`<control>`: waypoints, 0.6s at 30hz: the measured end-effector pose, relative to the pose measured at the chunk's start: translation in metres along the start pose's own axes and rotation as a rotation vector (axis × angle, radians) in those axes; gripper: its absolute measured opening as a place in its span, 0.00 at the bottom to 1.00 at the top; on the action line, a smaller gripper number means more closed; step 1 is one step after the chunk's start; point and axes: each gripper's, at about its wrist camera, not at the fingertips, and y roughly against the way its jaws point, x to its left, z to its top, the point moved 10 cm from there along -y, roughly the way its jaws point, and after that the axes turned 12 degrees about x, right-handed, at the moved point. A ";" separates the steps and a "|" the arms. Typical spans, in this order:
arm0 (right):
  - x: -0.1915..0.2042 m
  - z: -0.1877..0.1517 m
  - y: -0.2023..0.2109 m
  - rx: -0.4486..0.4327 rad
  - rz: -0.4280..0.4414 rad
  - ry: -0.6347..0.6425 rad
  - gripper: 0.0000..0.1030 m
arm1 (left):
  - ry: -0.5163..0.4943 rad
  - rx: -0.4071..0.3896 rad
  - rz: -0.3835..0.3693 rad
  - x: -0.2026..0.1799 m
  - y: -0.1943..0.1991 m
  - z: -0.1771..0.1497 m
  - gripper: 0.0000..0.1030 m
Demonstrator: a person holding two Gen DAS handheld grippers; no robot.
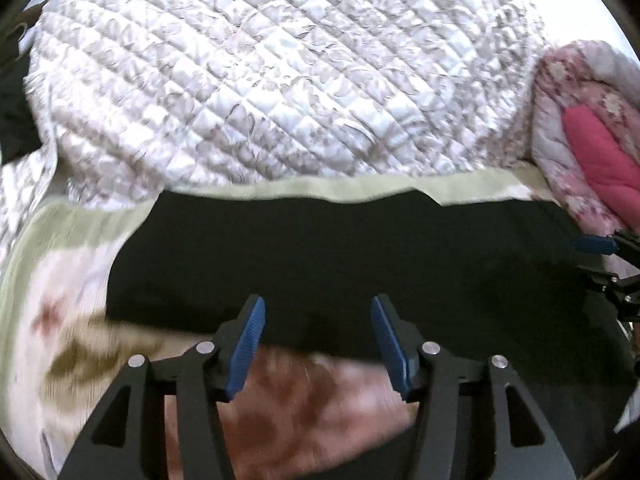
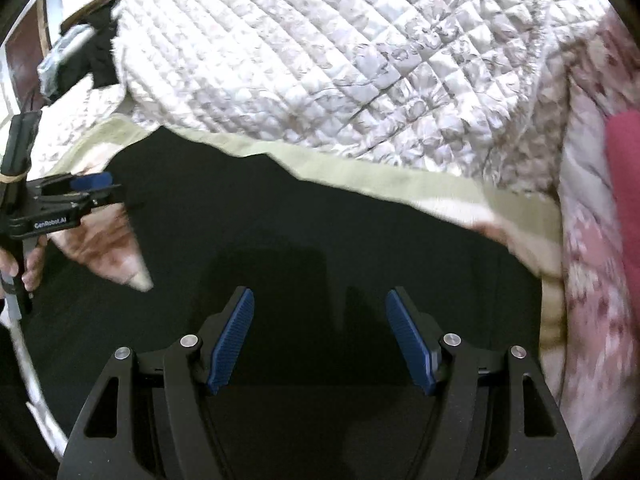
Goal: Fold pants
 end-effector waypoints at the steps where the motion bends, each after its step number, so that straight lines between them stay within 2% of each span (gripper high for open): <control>1: -0.005 0.012 -0.009 0.006 0.001 0.011 0.67 | -0.002 0.001 -0.003 0.001 -0.008 0.008 0.57; 8: -0.032 0.064 -0.059 0.064 0.006 0.052 0.67 | -0.010 0.030 0.018 0.007 -0.058 0.042 0.61; 13: -0.040 0.066 -0.103 0.187 0.005 0.069 0.68 | 0.001 0.105 0.038 0.011 -0.093 0.037 0.61; 15: -0.039 0.069 -0.106 0.183 0.003 0.082 0.68 | -0.007 0.101 0.049 0.010 -0.095 0.037 0.61; 16: -0.038 0.069 -0.106 0.191 0.002 0.084 0.64 | -0.014 0.102 0.063 0.010 -0.096 0.037 0.61; 17: -0.037 0.070 -0.106 0.192 0.004 0.086 0.43 | -0.022 0.102 0.078 0.009 -0.098 0.036 0.57; 18: -0.033 0.072 -0.104 0.182 0.011 0.098 0.14 | -0.031 0.103 0.097 0.009 -0.099 0.036 0.51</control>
